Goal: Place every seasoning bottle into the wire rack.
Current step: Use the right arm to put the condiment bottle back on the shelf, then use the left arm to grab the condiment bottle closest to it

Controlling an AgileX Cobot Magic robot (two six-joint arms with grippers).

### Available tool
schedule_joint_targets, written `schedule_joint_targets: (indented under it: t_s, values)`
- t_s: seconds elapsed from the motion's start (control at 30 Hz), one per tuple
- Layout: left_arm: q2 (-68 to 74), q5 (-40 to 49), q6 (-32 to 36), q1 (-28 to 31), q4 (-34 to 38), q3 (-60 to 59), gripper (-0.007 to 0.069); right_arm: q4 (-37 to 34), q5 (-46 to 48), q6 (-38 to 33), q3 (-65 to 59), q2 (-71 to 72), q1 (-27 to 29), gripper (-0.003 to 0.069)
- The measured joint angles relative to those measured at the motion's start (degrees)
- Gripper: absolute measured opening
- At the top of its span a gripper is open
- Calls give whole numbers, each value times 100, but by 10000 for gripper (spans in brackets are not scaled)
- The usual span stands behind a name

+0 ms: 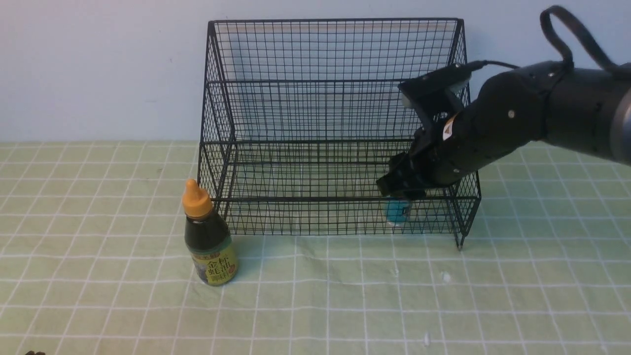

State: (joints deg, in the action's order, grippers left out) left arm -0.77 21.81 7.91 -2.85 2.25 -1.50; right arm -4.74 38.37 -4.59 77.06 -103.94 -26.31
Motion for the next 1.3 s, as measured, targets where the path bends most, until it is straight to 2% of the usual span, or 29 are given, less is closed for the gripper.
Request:
schedule_joint_targets:
  t_s: [0.17, 0.37, 0.47, 0.53, 0.63, 0.73, 0.9, 1.0, 1.13, 1.3]
  values:
    - [0, 0, 0, 0, 0, 0, -6, 40, -94, 55, 26, -38, 0, 350]
    - [0, 0, 0, 0, 0, 0, -6, 67, 79, 112, 26, 78, 0, 498]
    - [0, 0, 0, 0, 0, 0, -6, 78, 290, 117, 26, 437, 0, 529]
    - [0, 0, 0, 0, 0, 0, -6, 82, 484, 117, 26, 828, 0, 522]
    - [0, 0, 0, 0, 0, 0, -6, 85, 838, 161, 26, 1542, 0, 471]
    - [0, 0, 0, 0, 0, 0, -6, 96, 1221, 260, 26, 2208, 0, 384]
    - [0, 0, 0, 0, 0, 0, -6, 263, 1729, 607, -32, 3993, 0, 122]
    - [0, 0, 0, 0, 0, 0, -6, 432, 1633, 808, -397, 5085, 0, 19]
    - [0, 0, 0, 0, 0, 0, -6, 631, 1122, 1148, -1341, 6712, 0, -10]
    - [0, 0, 0, 0, 0, 0, -6, 907, -110, 1519, -3148, 8927, 0, -13]
